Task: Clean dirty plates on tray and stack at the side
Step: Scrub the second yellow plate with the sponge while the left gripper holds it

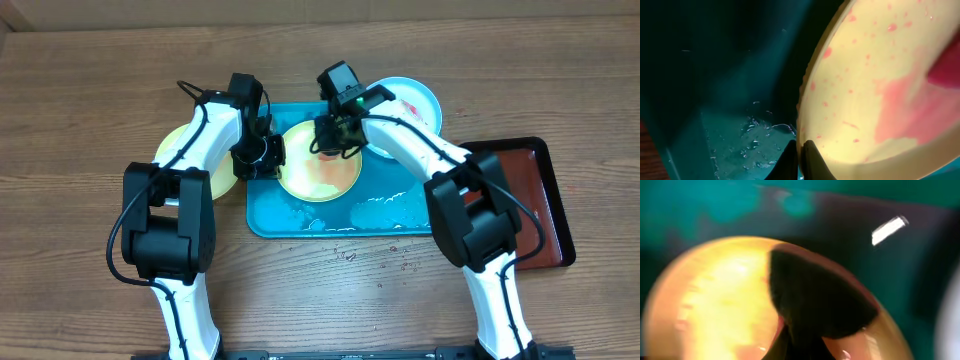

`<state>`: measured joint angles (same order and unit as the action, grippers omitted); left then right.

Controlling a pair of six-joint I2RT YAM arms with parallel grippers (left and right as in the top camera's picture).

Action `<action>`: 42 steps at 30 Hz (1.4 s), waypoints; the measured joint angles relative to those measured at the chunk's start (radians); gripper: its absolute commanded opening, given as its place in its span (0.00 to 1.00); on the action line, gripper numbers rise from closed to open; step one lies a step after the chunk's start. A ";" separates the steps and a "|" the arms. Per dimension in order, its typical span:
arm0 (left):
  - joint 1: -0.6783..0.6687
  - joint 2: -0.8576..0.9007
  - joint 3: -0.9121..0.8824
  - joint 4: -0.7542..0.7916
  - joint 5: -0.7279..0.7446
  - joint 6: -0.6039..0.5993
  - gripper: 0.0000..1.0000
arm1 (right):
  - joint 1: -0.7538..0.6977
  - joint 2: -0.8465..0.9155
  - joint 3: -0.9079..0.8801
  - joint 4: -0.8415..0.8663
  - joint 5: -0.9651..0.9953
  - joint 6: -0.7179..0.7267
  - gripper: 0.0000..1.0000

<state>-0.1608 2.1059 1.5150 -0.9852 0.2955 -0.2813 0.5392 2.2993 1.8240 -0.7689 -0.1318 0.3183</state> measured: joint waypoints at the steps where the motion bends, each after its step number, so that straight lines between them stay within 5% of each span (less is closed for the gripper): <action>1: 0.000 0.000 0.000 -0.002 0.000 0.000 0.04 | 0.010 0.000 0.000 0.010 -0.010 0.003 0.04; 12: 0.010 0.000 -0.002 -0.016 -0.021 0.004 0.04 | 0.144 0.005 -0.001 -0.142 -0.117 0.022 0.04; 28: 0.006 0.000 -0.002 0.009 0.003 0.004 0.04 | -0.120 0.017 0.076 -0.298 -0.072 0.029 0.04; 34: -0.003 0.000 -0.002 0.006 0.008 0.004 0.04 | -0.102 0.017 0.078 -0.426 -0.074 0.041 0.04; 42: 0.000 0.000 -0.002 0.005 -0.003 0.004 0.04 | -0.024 0.009 0.006 -0.339 -0.113 0.053 0.04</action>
<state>-0.1612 2.1059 1.5131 -0.9802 0.2920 -0.2771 0.5156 2.3085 1.8305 -1.1080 -0.2451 0.3717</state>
